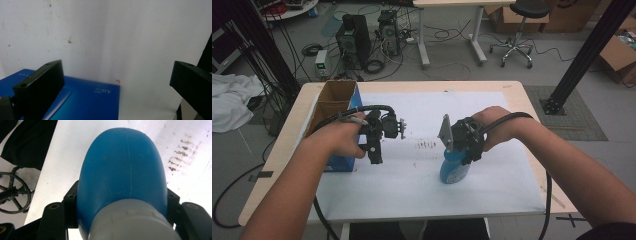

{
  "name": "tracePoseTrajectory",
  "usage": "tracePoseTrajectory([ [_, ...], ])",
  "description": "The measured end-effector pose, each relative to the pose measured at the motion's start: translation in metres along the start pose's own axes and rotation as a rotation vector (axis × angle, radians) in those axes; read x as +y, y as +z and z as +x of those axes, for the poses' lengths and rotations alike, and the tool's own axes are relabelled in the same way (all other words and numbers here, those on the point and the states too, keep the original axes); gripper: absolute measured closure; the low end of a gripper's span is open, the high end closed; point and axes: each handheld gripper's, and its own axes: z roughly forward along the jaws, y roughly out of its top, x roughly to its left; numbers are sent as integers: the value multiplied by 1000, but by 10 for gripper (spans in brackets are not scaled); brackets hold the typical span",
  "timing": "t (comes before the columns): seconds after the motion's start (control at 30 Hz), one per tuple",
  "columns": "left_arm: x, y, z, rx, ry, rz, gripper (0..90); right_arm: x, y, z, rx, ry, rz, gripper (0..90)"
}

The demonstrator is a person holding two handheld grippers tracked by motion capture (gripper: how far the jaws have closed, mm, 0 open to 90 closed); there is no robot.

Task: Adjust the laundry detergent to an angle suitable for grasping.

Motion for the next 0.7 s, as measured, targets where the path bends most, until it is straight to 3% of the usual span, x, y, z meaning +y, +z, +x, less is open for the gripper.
tracePoseTrajectory([
  [0.4, -2, -1, 0, 1, -2, -1, 1, -1, -1, 0, -7, 13, 0, 384],
  [0.7, -1, -4, 0, 4, 0, 1, 1, -6, -24, -1, -24, 63, -17, 385],
])
